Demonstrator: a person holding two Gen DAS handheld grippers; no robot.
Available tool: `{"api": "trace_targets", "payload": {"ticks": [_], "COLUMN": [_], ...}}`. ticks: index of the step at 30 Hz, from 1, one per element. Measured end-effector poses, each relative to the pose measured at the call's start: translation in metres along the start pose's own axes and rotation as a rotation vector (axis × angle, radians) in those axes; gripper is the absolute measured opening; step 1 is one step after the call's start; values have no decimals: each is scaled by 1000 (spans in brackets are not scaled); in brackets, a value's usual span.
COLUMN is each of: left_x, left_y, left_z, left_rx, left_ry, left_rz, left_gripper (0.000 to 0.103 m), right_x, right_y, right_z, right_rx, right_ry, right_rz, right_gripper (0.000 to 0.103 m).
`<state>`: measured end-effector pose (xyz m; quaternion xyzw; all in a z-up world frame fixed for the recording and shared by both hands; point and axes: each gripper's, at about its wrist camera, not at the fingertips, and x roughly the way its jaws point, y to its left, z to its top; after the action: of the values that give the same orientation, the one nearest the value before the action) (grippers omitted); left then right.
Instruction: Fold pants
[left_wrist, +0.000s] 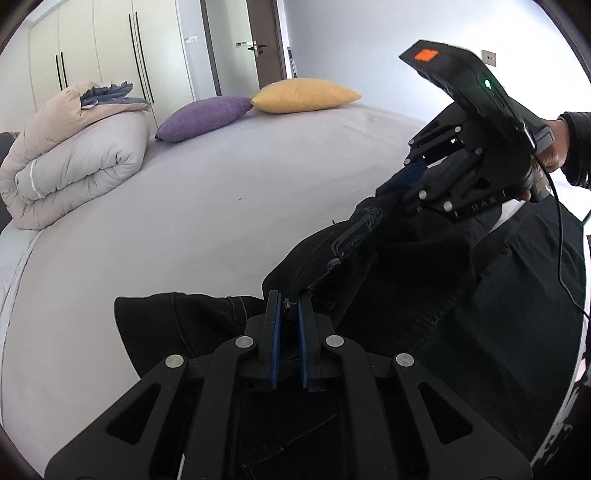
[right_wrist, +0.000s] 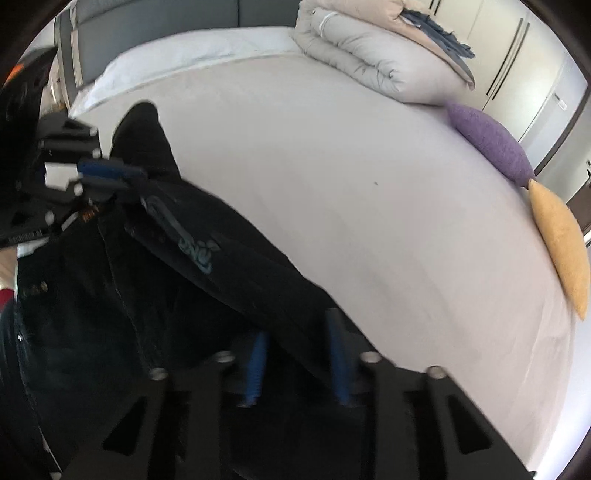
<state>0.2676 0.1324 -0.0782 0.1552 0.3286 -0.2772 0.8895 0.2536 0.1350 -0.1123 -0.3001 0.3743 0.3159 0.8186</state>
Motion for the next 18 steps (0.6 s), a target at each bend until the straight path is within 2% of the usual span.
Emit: {"api": "trace_targets", "payload": {"ticks": [4,6,11,13,15,17,18], "left_x": [-10,-14,-39,-50,-60,-68,-73], "left_y": [-1,-1,-10,-14,-20,-29,-36], "left_z": [-4,-2,-17,-26,-39,-52,-60], "left_rx": [-16,-21,-22,-24,-27,-14,-6], "left_ry": [-7,-8,-1,4,12,27,38], "left_rz": [-9,-9,-4,-6,-16,-18,-22], "left_gripper": [7,7,7,7,7,7,7], "right_x": [-16,-21,-34,-42,-42,-38,-32], "right_y": [2,9,31,55,81,121,146], "right_z": [-3,-3,-5,-12,-19,-39,-55], "right_rx": [42,49,3,-78,-202,-381,-512], "right_ry": [-47,-62,-87,-87,-71,-35,-14], "right_rz": [24,23,-1,-25,-84,-169,-236], "right_gripper": [18,11,6,6,5,5,5]}}
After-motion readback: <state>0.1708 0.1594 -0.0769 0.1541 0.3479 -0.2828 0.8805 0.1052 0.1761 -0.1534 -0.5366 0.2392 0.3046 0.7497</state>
